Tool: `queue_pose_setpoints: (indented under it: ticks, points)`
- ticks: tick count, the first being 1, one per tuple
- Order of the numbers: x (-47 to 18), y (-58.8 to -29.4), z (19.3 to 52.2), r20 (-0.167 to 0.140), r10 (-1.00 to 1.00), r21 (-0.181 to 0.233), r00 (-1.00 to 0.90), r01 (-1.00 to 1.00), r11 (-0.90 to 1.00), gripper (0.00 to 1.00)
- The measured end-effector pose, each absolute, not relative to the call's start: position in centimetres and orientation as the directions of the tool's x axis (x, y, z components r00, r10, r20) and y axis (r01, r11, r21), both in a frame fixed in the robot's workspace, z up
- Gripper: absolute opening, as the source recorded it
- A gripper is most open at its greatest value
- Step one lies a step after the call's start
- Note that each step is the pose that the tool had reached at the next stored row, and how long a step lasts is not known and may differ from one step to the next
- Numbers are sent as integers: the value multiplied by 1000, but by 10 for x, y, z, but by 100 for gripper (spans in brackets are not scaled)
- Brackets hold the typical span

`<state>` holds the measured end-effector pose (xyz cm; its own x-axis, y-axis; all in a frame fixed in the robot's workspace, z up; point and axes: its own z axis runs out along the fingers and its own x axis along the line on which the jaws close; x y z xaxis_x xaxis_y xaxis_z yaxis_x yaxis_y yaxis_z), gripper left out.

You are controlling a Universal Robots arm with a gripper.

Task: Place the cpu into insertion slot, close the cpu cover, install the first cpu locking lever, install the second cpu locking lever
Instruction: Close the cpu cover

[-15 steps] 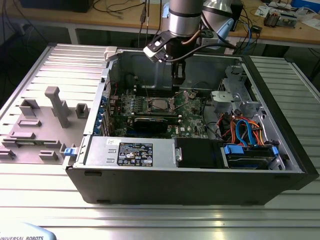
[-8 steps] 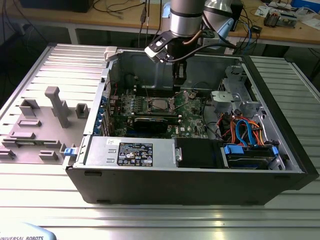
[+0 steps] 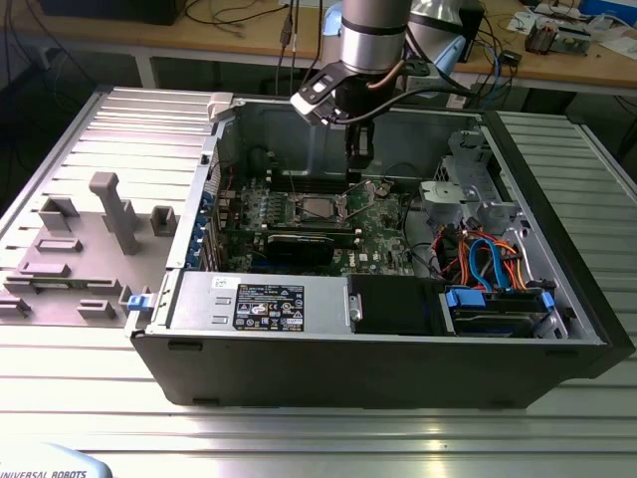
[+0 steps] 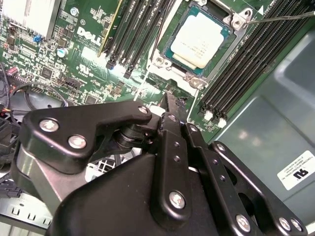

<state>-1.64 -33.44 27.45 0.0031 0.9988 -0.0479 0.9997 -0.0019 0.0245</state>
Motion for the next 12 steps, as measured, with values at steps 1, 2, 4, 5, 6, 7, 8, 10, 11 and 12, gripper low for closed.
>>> queue_pose_setpoints:
  ticks: [1,2,4,5,6,7,8,10,11,12]
  points:
    - [-16,-334,275,-48,999,24,3,1000,-2,11]
    - [-16,-334,275,-48,999,24,3,1000,-2,11]
    - [-15,-334,274,-48,999,24,3,1000,-2,11]
    - [-14,-334,274,-48,999,25,3,1000,-2,11]
    - [-12,-334,274,-48,999,25,3,1000,-2,11]
    - [-12,-334,274,-48,999,24,3,1000,-2,11]
    - [-10,-334,274,-48,999,24,3,1000,-2,11]
    - [-7,-334,274,-48,999,25,3,1000,-2,11]
    - [-6,-334,274,-48,999,24,3,1000,-2,11]
    - [-6,-334,274,-48,999,24,3,1000,-2,11]
